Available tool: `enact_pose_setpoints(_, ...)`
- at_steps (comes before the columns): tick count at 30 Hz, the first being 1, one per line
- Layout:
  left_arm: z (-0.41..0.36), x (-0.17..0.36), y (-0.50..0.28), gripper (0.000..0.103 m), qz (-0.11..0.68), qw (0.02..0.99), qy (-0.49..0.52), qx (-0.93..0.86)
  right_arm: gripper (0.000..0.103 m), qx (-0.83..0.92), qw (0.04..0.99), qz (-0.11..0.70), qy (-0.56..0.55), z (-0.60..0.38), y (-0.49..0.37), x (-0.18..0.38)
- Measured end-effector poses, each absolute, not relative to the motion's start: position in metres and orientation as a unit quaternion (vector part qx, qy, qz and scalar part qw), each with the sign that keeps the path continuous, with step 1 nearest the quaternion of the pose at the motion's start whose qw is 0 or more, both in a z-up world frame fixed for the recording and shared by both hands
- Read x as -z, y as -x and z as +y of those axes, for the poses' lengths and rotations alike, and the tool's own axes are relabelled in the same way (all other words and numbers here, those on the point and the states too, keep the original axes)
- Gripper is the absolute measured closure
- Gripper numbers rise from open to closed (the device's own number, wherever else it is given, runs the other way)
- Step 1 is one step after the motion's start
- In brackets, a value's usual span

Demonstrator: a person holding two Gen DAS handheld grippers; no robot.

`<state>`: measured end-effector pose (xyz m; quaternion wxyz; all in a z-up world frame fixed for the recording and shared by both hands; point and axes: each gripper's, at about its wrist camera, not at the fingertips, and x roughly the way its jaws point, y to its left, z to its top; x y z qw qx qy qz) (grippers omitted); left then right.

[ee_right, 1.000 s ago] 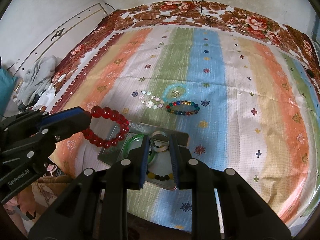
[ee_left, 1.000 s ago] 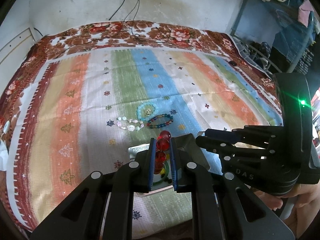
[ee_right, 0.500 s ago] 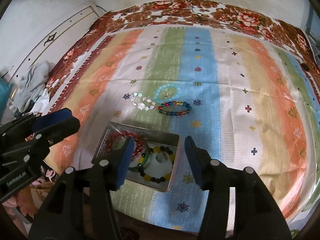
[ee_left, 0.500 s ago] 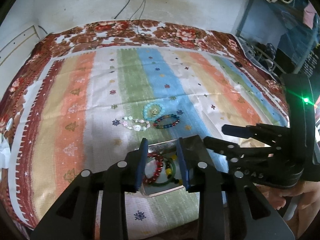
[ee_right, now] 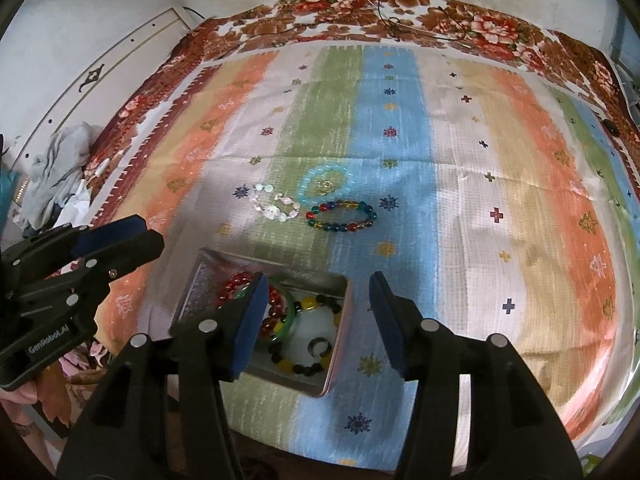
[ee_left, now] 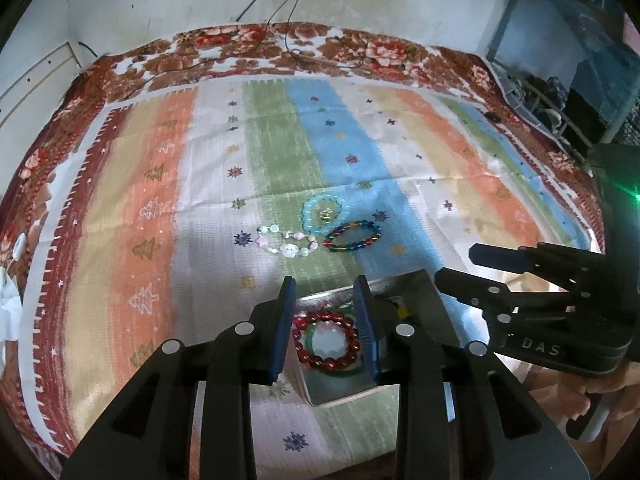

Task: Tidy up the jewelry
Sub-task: 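Move left tool to the white shell bracelet while right tool approaches the rainbow bracelet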

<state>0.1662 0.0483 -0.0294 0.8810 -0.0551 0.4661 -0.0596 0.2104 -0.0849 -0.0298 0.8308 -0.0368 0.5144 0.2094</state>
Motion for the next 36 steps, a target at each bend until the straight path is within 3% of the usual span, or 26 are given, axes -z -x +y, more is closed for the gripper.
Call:
enact_pose_setpoints(19, 0.064, 0.062, -0.223, 0.072, 0.51, 0.859, 0.025, 0.039, 0.049, -0.188, 0.82, 0.538, 0.056, -0.08, -0.267, 0.058)
enact_pose_setpoints(36, 0.068, 0.09, -0.262, 0.065, 0.542, 0.839, 0.014, 0.032, 0.049, -0.185, 0.797, 0.572, 0.058, -0.069, -0.305, 0.089)
